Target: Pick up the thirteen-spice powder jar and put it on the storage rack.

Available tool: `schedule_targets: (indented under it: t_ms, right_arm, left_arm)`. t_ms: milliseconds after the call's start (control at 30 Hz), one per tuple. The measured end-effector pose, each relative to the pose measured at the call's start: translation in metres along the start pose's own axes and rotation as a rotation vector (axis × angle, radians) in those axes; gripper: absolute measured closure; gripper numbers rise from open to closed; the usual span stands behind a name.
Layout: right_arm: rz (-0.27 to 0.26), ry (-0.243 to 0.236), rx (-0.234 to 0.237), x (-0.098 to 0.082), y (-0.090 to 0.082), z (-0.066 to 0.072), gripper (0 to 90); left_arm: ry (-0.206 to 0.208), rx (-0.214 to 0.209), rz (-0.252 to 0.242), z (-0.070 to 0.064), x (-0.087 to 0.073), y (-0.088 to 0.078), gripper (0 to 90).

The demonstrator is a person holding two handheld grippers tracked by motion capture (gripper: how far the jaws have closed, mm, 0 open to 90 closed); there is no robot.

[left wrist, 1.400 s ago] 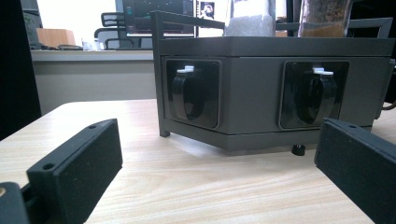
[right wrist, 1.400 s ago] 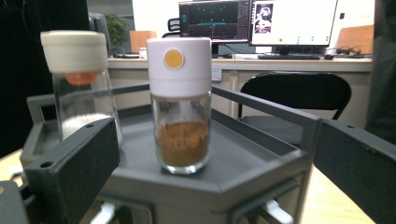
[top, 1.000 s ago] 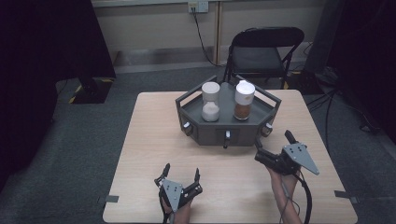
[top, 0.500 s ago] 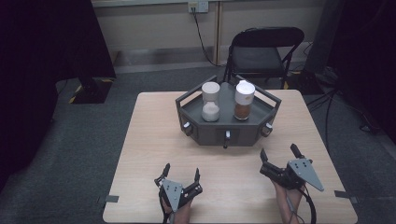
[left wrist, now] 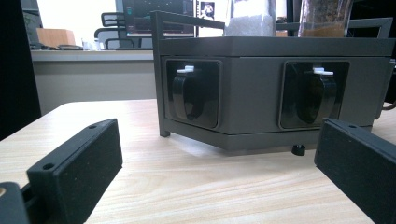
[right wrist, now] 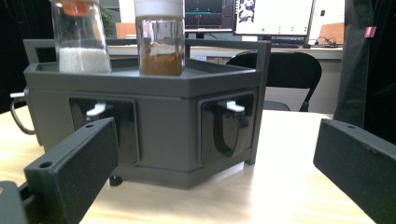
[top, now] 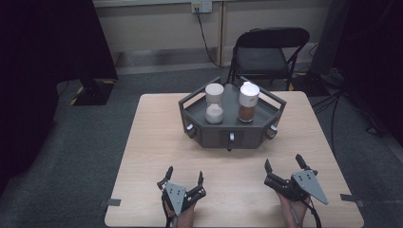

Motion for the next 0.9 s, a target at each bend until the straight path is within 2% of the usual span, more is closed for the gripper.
schedule_targets:
  t_ms: [467, 900]
  right_arm:
    - [0.019, -0.006, -0.002, -0.022, -0.001, 0.004, 0.0]
    - [0.025, -0.037, -0.05, -0.04, 0.005, 0.009, 0.0]
  left_arm:
    - [0.001, 0.0, 0.0, 0.0, 0.0, 0.0, 0.2]
    - [0.0, 0.0, 0.0, 0.0, 0.0, 0.0, 0.2]
Point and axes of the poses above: each handheld gripper's, and its own axes: y roughly forward along the jaws, x roughly out of its top, z roughly to its left, the point moved 2 cm from there along y, roughly forward along the jaws, and after that the axes turned 4 degrees about z, right-handed, at the moved point
